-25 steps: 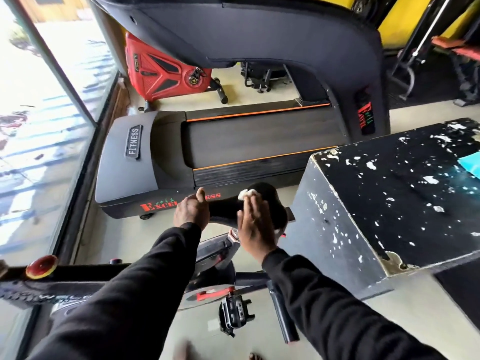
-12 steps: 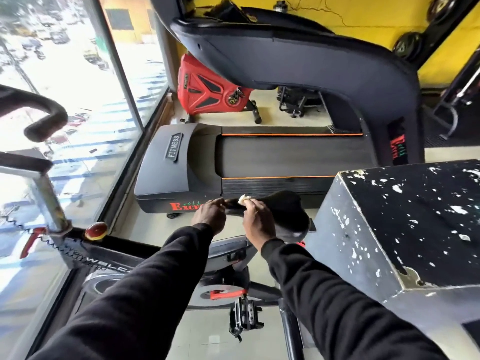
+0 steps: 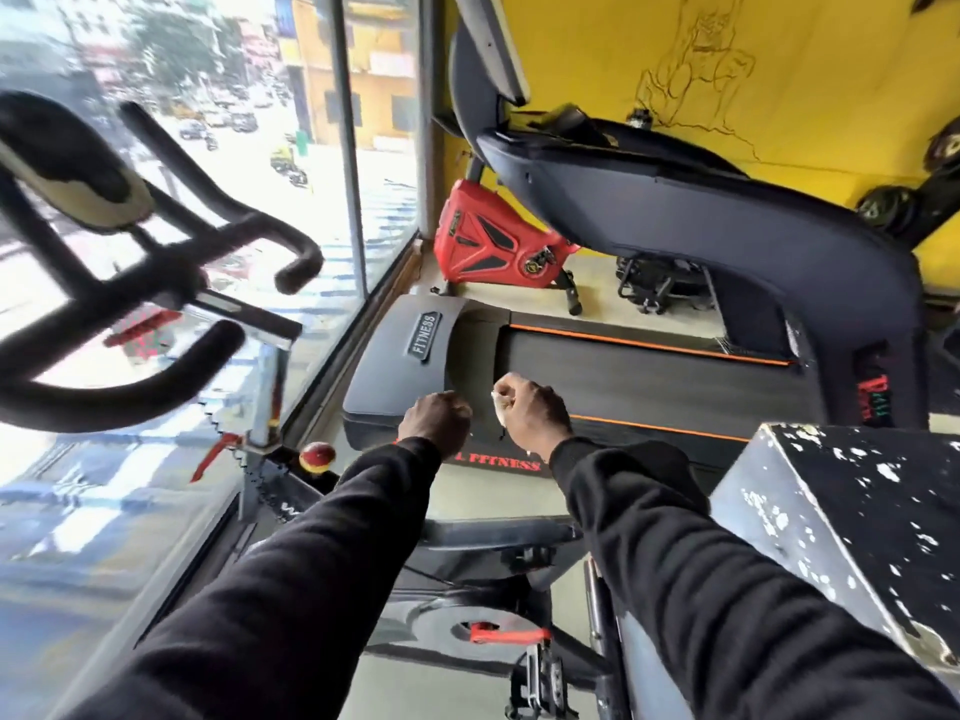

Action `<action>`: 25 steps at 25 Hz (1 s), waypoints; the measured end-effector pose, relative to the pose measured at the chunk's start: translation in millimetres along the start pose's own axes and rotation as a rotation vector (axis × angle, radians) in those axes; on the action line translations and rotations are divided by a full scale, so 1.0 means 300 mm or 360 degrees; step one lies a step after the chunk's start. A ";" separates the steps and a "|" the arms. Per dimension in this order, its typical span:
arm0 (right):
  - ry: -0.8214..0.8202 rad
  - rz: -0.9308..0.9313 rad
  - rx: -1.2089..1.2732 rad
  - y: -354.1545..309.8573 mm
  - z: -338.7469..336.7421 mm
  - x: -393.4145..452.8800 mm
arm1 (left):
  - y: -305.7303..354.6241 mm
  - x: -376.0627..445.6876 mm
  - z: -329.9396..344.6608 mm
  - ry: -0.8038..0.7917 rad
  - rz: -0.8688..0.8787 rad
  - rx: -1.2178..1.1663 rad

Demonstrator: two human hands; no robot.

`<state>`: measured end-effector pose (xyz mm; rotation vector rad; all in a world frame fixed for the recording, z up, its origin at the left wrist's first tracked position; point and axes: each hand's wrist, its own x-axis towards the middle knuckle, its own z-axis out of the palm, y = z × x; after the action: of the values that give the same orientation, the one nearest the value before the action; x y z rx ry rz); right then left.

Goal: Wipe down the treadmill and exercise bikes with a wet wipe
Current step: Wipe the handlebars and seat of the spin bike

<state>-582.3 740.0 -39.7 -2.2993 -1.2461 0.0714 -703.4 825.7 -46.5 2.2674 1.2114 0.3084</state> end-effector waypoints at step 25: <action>-0.0191 -0.1405 0.1208 -1.170 0.072 0.533 | -0.363 0.013 -0.971 0.1664 -0.0751 0.0407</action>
<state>-765.7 1031.3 135.9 -1.0164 -1.7911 0.3055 -904.8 981.3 132.2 1.9007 2.3392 1.3036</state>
